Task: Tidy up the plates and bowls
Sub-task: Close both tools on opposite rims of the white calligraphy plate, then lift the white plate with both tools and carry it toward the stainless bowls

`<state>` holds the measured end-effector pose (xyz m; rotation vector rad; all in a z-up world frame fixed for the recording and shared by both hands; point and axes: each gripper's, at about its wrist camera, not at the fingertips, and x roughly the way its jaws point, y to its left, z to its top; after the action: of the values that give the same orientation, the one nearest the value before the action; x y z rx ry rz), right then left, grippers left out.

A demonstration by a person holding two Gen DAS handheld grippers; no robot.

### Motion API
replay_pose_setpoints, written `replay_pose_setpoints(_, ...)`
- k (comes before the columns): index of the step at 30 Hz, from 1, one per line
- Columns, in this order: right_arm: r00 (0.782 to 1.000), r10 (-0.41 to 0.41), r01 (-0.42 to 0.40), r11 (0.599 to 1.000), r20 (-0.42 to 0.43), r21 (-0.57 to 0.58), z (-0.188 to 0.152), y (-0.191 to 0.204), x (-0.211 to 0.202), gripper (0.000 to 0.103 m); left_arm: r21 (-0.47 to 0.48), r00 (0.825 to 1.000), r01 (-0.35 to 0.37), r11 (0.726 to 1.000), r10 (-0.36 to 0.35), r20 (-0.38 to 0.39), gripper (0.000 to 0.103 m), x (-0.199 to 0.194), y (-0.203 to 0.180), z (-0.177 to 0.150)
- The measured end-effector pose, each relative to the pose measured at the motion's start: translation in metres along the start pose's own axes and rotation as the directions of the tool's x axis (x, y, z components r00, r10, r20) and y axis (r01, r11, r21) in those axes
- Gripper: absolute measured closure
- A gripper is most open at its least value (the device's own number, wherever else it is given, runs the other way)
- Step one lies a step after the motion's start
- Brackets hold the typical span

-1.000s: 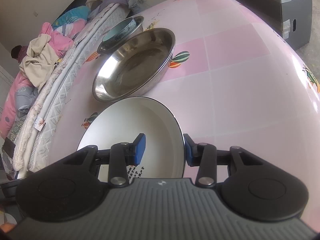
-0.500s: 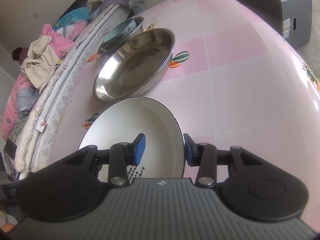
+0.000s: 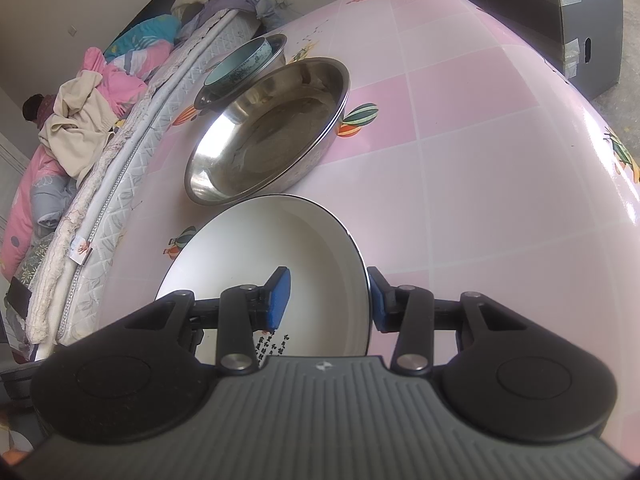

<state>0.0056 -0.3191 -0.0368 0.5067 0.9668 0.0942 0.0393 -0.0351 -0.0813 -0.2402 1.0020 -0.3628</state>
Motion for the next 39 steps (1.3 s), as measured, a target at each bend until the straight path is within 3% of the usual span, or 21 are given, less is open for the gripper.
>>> replay_pose_setpoints(16, 0.999, -0.022, 0.023, 0.999, 0.036, -0.043, -0.012, 0.004, -0.010, 0.064, 0.116, 0.998, -0.058, 0.992, 0.055, 0.026, 0.054, 0.004, -0.012, -0.006)
replay_pose_setpoints(28, 0.996, -0.064, 0.070, 0.992, 0.057, -0.106, -0.029, 0.003, -0.016, 0.081, 0.171, 0.995, -0.096, 0.981, 0.091, 0.036, 0.054, 0.005, -0.018, -0.008)
replay_pose_setpoints(39, 0.988, -0.091, 0.112, 0.978, 0.122, -0.177, -0.041, 0.009, -0.017, 0.081, 0.220, 0.990, -0.142, 0.965, 0.133, 0.054, 0.048, 0.013, -0.028, -0.006)
